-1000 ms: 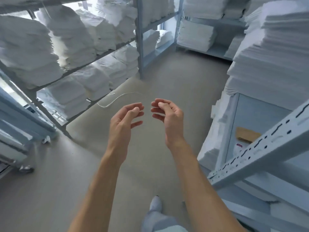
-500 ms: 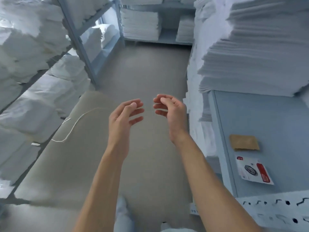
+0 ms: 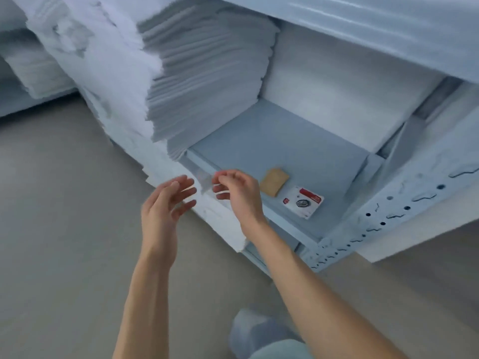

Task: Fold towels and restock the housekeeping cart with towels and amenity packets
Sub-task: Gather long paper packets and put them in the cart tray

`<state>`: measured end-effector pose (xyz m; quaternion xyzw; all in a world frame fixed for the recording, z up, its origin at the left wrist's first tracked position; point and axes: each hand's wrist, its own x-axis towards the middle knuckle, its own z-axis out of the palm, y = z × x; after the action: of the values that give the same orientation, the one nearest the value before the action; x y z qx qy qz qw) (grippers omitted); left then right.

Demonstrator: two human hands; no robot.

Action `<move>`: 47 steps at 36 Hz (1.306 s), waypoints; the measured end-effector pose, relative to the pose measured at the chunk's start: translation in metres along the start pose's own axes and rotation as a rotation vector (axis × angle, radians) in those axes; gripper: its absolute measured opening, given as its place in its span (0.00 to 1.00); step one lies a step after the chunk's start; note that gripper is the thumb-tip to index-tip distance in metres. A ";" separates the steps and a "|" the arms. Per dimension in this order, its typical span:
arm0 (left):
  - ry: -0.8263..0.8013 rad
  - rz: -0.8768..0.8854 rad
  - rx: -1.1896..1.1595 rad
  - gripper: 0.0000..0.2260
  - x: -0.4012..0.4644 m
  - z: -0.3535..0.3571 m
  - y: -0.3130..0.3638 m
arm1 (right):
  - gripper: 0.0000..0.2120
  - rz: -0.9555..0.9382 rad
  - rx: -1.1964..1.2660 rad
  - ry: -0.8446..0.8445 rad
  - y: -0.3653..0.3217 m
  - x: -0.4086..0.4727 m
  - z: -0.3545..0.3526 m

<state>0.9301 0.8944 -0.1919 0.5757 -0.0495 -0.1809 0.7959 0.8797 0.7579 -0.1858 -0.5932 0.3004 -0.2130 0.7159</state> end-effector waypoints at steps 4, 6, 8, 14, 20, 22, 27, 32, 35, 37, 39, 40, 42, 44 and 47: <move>-0.149 -0.083 0.060 0.11 0.032 0.031 -0.017 | 0.06 -0.033 0.035 0.155 0.003 0.025 -0.019; -0.202 -0.131 0.090 0.10 0.049 0.049 -0.024 | 0.06 -0.040 0.058 0.215 0.007 0.040 -0.032; -0.240 -0.164 0.104 0.09 0.064 0.068 -0.031 | 0.06 -0.042 0.089 0.268 0.010 0.056 -0.046; -0.323 -0.275 0.196 0.10 0.110 0.115 -0.057 | 0.06 0.012 0.188 0.413 0.016 0.106 -0.078; -0.389 -0.384 0.269 0.10 0.141 0.159 -0.099 | 0.05 0.082 0.170 0.525 0.034 0.136 -0.108; -0.405 -0.420 0.278 0.09 0.148 0.171 -0.113 | 0.04 0.106 0.168 0.573 0.043 0.141 -0.119; -0.412 -0.484 0.388 0.06 0.173 0.191 -0.153 | 0.08 0.218 0.046 0.736 0.063 0.157 -0.153; -0.436 -0.408 0.737 0.08 0.207 0.196 -0.193 | 0.04 0.347 -0.278 0.890 0.093 0.169 -0.180; -0.482 -0.360 0.913 0.18 0.225 0.198 -0.216 | 0.15 0.425 -0.429 0.951 0.112 0.180 -0.191; -0.537 -0.316 1.019 0.25 0.235 0.200 -0.233 | 0.23 0.508 -0.556 0.960 0.124 0.187 -0.195; -0.572 -0.296 1.103 0.30 0.242 0.203 -0.246 | 0.28 0.578 -0.642 0.957 0.133 0.193 -0.195; -0.583 -0.293 1.128 0.32 0.244 0.205 -0.253 | 0.30 0.599 -0.658 0.964 0.138 0.196 -0.196; -0.589 -0.296 1.153 0.34 0.248 0.208 -0.263 | 0.33 0.632 -0.682 0.964 0.146 0.203 -0.197; -0.594 -0.301 1.173 0.34 0.250 0.209 -0.273 | 0.35 0.666 -0.700 0.970 0.154 0.209 -0.198; -0.601 -0.289 1.238 0.31 0.251 0.208 -0.284 | 0.35 0.718 -0.776 1.023 0.164 0.214 -0.199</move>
<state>1.0381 0.5437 -0.4208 0.8488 -0.2840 -0.3748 0.2418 0.8915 0.5065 -0.4070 -0.4955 0.8265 -0.0940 0.2502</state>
